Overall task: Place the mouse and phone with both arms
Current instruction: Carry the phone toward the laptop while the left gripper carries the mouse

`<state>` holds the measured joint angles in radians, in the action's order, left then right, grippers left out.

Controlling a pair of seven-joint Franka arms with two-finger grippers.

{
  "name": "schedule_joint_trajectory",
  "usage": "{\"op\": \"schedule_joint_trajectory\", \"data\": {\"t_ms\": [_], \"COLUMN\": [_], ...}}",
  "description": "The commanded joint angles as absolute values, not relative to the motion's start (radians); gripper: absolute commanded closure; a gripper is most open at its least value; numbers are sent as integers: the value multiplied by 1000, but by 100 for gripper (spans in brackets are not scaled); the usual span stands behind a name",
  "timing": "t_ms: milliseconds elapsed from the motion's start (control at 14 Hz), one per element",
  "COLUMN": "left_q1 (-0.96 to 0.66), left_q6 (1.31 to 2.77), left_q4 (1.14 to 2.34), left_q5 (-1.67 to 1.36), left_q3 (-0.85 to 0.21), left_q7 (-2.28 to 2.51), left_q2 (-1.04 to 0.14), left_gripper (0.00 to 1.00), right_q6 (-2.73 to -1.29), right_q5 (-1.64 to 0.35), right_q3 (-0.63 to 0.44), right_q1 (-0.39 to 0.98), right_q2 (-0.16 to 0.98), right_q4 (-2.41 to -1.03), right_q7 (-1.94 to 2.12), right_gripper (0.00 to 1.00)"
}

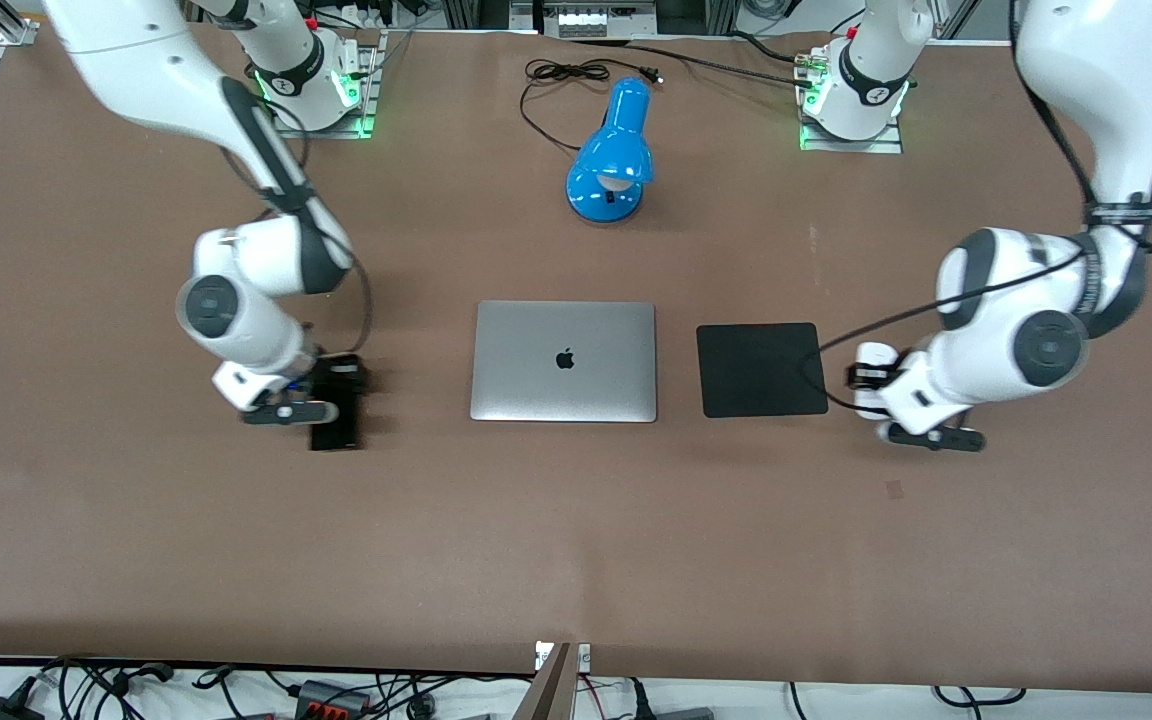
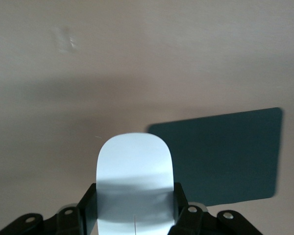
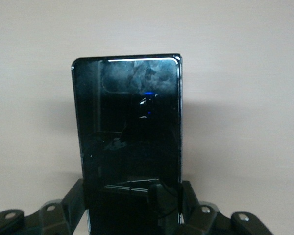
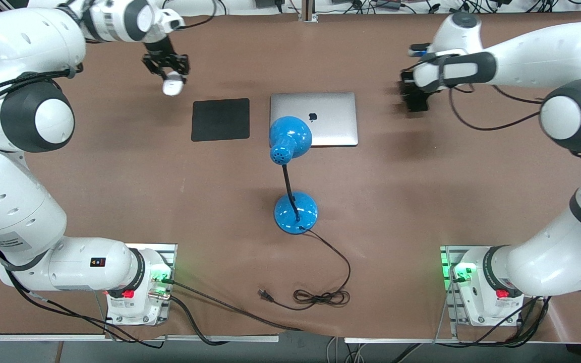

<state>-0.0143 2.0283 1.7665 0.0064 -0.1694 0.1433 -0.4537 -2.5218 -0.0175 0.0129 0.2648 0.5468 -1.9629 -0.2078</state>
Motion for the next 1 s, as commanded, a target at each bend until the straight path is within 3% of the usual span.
{"op": "schedule_joint_trajectory", "data": {"t_ms": [0, 71, 214, 929], "left_q1": [-70, -83, -119, -143], "left_q6": [2199, 2329, 2449, 2482], "left_q4": [1888, 1952, 2029, 2088], "left_q5": [23, 23, 23, 25], "left_q3": [-179, -179, -179, -179], "left_q7": [253, 296, 365, 387], "left_q2": [-449, -449, -449, -489], "left_gripper": [53, 53, 53, 52], "right_q6": [-2502, -2502, -2499, -2424], "right_q5": [-31, -31, -32, -32], "right_q3": [5, 5, 5, 5], "right_q1": [307, 319, 339, 425], "right_q2": [610, 615, 621, 626], "right_q4": [-1890, -1888, -1888, -1887], "right_q7": [-236, -236, -245, -445], "right_gripper": [72, 72, 72, 73]}}
